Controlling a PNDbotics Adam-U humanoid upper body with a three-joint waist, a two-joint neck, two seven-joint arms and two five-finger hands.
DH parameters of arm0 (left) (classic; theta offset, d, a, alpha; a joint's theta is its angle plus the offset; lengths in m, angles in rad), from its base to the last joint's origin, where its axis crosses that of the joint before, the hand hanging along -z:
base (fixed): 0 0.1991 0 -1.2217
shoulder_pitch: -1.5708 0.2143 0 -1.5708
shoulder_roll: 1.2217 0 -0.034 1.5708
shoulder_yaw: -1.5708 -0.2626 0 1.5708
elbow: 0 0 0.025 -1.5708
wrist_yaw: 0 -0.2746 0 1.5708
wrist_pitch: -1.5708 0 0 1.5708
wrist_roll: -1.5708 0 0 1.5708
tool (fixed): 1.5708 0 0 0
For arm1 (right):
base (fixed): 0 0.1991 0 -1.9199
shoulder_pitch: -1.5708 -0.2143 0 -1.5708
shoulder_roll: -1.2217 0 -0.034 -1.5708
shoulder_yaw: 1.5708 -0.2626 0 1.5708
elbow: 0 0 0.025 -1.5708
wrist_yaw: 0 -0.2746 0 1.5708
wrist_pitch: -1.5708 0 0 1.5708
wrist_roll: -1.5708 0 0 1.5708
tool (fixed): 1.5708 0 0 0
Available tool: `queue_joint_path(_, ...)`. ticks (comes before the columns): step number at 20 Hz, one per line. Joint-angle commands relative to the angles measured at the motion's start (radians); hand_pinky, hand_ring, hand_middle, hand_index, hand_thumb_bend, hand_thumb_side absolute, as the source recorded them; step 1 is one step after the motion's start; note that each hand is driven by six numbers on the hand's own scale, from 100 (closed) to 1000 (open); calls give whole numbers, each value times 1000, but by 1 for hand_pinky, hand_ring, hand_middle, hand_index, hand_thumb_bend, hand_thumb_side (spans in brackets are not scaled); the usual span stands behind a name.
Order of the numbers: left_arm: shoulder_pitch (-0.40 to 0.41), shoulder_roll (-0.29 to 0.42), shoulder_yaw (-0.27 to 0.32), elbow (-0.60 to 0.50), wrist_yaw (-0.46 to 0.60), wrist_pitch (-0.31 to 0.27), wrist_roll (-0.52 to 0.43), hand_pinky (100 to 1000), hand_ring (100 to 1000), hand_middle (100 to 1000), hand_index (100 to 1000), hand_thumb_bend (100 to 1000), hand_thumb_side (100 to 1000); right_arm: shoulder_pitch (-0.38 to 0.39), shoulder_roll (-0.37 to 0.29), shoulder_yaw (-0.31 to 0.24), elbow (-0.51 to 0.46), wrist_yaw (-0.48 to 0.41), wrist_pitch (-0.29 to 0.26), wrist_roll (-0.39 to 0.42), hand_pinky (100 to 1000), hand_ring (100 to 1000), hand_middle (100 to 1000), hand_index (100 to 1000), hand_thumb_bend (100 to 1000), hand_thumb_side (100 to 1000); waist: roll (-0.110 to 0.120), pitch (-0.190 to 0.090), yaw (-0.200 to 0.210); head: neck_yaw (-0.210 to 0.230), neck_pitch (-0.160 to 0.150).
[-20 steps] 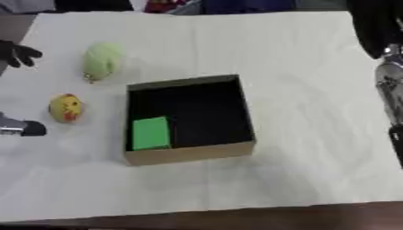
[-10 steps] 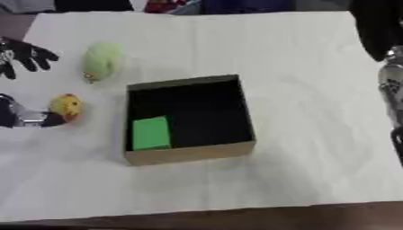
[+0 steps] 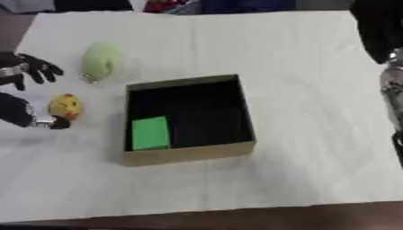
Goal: Pick up objects on the table and place them in the box.
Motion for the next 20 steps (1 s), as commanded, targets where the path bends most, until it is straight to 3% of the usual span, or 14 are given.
queue_joint_path(1, -17, 8, 2, 34, -56, -23, 1, 676, 811, 775, 924, 581, 504, -10, -8, -4, -21, -1, 6, 0, 965, 870, 787, 1000, 100, 1000, -2, -16, -2, 1, -10)
queue_joint_path(12, -28, -30, -6, 140, -113, -54, 24, 655, 806, 784, 886, 411, 458, -9, 1, -5, -22, -6, 16, 4, 967, 870, 787, 1000, 100, 1000, -7, -9, -6, 5, -16)
queue_joint_path(20, -33, -44, -5, 186, -125, -53, 35, 635, 792, 761, 848, 354, 468, -10, 9, -6, -23, -10, 20, 4, 972, 873, 790, 1000, 100, 1000, -10, -6, -10, 7, -22)
